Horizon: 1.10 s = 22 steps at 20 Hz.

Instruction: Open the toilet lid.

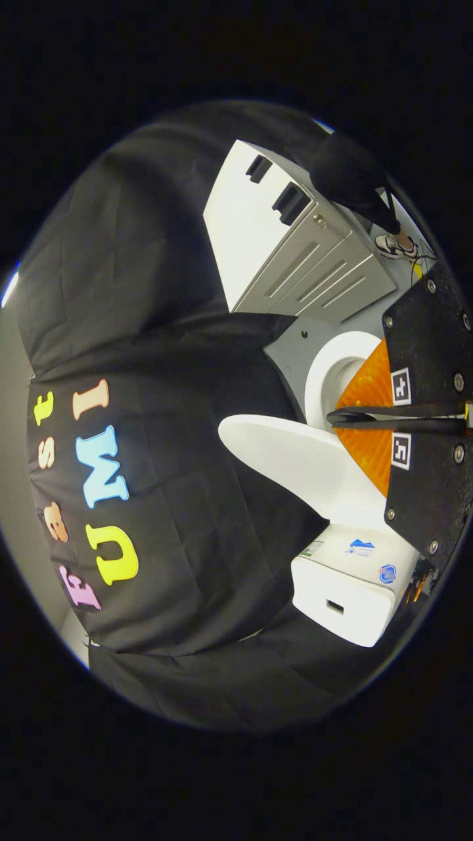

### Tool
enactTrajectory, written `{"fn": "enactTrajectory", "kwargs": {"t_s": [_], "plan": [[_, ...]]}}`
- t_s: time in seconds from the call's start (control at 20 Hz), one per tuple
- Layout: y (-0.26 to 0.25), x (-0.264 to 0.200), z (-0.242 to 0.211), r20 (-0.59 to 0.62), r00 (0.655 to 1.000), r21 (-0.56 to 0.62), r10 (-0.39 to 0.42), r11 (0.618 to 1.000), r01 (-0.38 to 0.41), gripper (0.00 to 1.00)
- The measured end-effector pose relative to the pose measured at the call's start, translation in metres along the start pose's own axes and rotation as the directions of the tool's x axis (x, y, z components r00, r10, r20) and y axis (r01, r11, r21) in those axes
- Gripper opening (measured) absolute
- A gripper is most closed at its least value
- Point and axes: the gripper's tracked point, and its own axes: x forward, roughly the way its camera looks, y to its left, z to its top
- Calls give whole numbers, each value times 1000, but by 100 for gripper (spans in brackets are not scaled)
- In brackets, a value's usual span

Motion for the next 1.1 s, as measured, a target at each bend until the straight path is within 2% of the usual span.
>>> {"fn": "enactTrajectory", "kwargs": {"t_s": [0.15, 0.4, 0.8, 1.1], "plan": [[15, -6, 9, 12, 1000, -71, -2, 997, 3, 1], [43, -16, 22, 40, 999, -102, 20, 995, -16, 1], [94, -36, 38, 101, 991, -237, 83, 970, -57, 1], [142, -50, 45, 144, 976, -299, 161, 948, -112, 1]]}}
